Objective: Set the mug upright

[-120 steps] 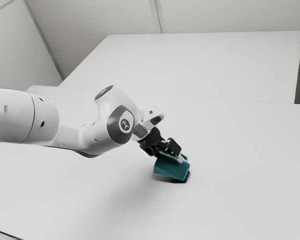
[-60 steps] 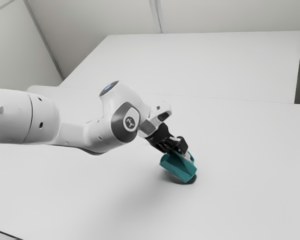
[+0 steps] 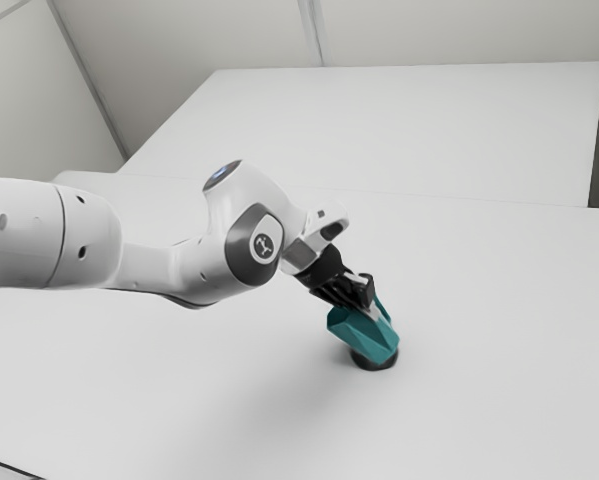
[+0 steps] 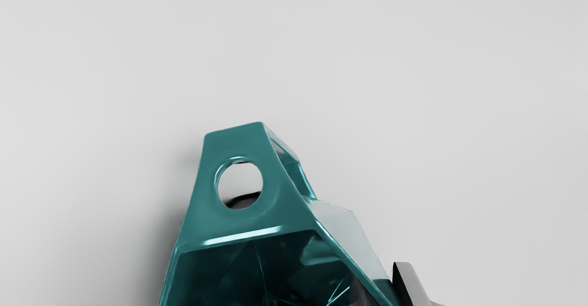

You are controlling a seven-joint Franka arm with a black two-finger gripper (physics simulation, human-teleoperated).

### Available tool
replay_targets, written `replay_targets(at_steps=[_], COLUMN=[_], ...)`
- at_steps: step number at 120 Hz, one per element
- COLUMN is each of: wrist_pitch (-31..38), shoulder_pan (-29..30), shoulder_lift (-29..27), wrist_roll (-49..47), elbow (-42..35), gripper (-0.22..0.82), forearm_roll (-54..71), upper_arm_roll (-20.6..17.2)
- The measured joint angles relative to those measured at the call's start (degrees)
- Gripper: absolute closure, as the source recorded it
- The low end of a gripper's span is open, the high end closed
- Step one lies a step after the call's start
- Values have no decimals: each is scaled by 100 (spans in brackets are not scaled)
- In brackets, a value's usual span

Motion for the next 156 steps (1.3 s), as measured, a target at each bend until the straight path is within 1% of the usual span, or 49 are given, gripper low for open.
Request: replay_targets(at_steps=[24,32,43,50,60,78,86,93,98,104,120,148,156], wrist_pitch=[-115,-266,-464,-558,-709,-1406,-1665,-1875,-2003,-2126,-2337,-2465,-2465], shoulder_pan=[-37,-260,-620,-670,-410,517,896,1238,1390,1382,1051,1085,1096], shoulder_lift=[-347,-417,-564,-593,-599,-497,-358,-122,-7,106,233,112,160], wrist_roll=[-160,-207,-267,-311,-387,-590,-673,-737,-784,-840,-985,-1185,-1230], elbow=[-65,-81,-70,-36,77,724,917,1205,1319,1378,1411,1188,1150], gripper=[78,78,78,78,78,78,78,78,78,78,78,79,79], forearm_roll=[57,259,945,1377,2029,3286,3685,3937,4062,4165,4299,4365,4365], upper_arm_roll=[44,289,696,834,893,946,1019,1039,1045,1044,1038,1041,1041])
